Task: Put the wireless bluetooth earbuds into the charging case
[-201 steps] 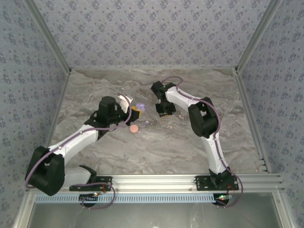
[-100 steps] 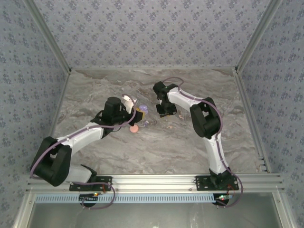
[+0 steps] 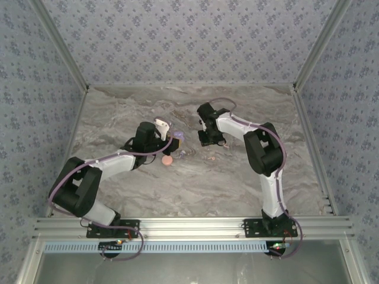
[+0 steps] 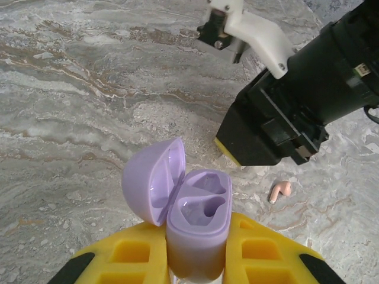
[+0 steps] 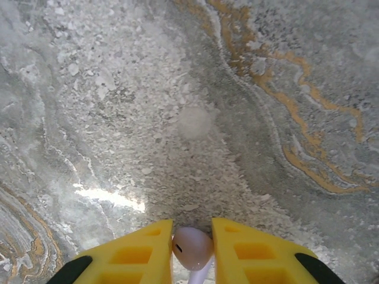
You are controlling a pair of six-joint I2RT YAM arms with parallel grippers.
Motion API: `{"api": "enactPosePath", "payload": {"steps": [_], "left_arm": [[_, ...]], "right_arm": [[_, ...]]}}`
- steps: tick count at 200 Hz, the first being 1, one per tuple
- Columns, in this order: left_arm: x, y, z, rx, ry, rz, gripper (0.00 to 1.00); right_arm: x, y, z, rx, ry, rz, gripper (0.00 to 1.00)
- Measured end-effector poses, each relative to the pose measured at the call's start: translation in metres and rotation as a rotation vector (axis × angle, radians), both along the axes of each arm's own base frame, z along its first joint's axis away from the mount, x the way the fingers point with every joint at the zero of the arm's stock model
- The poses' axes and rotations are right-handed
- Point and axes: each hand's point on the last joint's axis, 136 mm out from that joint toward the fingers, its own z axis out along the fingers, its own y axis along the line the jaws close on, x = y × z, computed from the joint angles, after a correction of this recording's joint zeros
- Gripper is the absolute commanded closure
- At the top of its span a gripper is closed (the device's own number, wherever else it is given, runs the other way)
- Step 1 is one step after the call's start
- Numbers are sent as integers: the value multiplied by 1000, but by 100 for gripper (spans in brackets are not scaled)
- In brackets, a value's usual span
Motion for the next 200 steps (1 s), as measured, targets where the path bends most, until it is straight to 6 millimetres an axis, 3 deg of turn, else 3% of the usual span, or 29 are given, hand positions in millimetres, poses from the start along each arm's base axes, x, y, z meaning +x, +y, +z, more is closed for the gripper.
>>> {"api": "enactPosePath", "payload": {"steps": [42,76,138,200], "left_arm": [[2,-6,-13,-9,31,3,83],[3,-8,-20,-16,47,8,83],[1,-15,-22,-32,61,-6,83],[1,-29,-10,-91,43,-49,83]], "right_arm": [[2,-7,5,63,-22,-20,79],[4,-6,20,130,-64,-22,79],[7,-1,73,251,-194,-6,79],[3,9,119,352,-266,29,79]]}}
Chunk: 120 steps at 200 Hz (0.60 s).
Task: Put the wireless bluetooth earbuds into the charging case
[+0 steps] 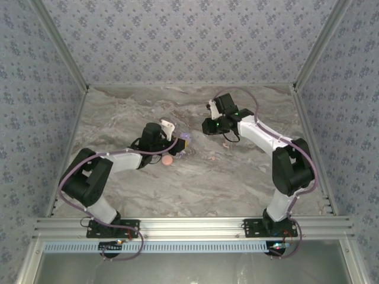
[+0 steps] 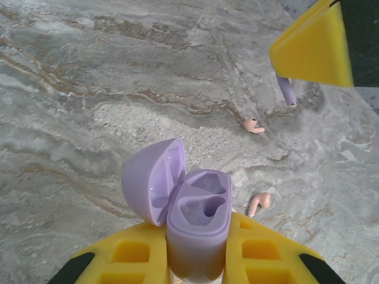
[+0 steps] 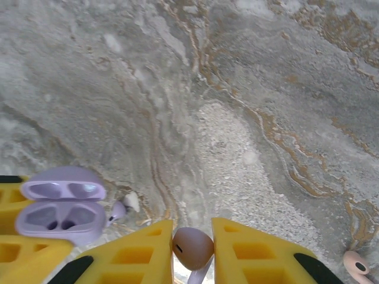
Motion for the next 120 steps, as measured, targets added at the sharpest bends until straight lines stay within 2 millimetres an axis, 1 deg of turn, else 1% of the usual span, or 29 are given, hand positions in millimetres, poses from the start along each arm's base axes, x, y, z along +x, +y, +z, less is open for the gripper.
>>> {"api": "enactPosePath", "payload": {"steps": [57,120], "left_arm": [[-7,-17,22,-96,-45,-84,83],[-14,-33,56,-217,-119,-160,83]], "right_arm": [[-13,12,43,90,-64,55,78],[-29,29,85,168,-153,121,78]]}}
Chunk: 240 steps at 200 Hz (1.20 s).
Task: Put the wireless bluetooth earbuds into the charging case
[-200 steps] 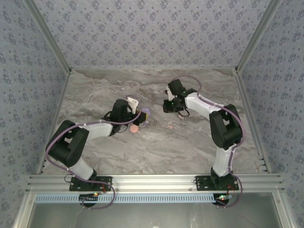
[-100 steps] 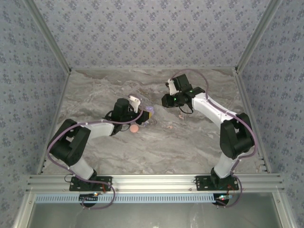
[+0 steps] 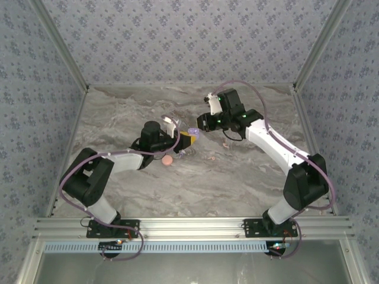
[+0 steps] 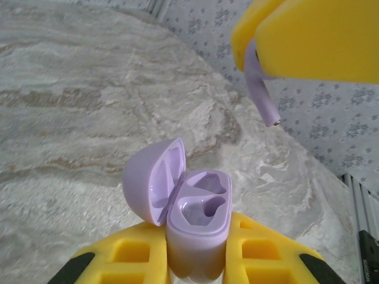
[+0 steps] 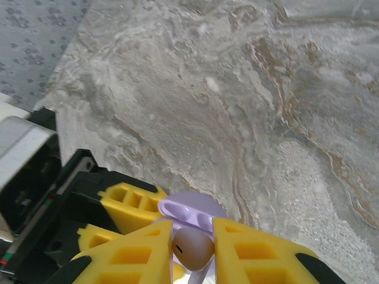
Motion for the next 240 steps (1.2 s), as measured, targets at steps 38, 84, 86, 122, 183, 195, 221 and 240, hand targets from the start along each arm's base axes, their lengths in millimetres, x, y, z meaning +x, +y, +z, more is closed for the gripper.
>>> {"api": "enactPosePath", "payload": {"steps": [38,84,86,122,183,195,221,240], "left_arm": [[-6,-8,15,-48,-44,-33,82],[-7,-8,24,-87,-62,-39,82],[-8,-8,24,-88,-61,-40,82],[-8,-8,32,-106,-70,-39,82],[-9,-8,37,-115,-77,-39,82],[-10,-8,37,-116,-74,-40,82],[-11,-9,37,-119,-66,-43,82],[-12,-10,37,-122,-59,-46,82]], "right_arm": [[-7,6,22,33,-71,27,78],[-10,8,22,30,-89,44,78],[-10,8,21,29,-89,44,77],[-12,6,16,19,-84,48,78],[-12,7,18,18,-97,52,77],[-12,7,18,18,-98,52,77],[-12,6,18,15,-101,53,77],[-11,6,16,12,-102,48,77]]}}
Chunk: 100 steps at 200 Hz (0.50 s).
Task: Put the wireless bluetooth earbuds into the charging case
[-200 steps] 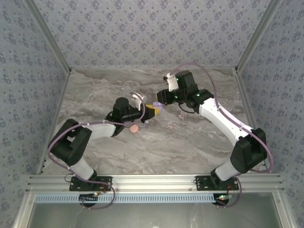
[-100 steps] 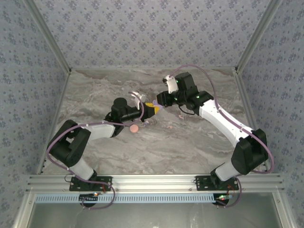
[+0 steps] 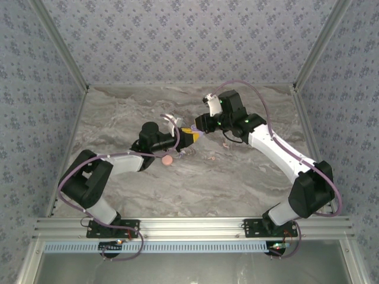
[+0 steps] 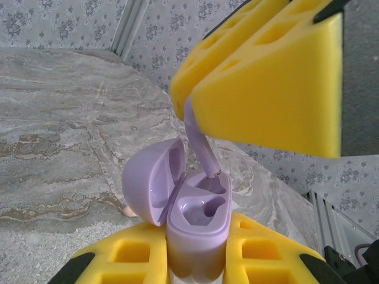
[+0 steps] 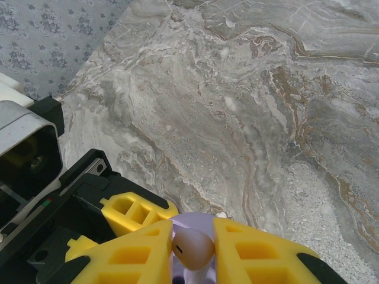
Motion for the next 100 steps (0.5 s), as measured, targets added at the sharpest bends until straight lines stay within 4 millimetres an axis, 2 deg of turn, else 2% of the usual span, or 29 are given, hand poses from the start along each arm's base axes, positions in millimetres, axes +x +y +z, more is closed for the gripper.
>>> {"api": "enactPosePath", "payload": {"steps": [100], "left_arm": [[1,-1,2,-13,31,-1,83]], "right_arm": [[1,0,-3,-6,-4,-7,77]]}}
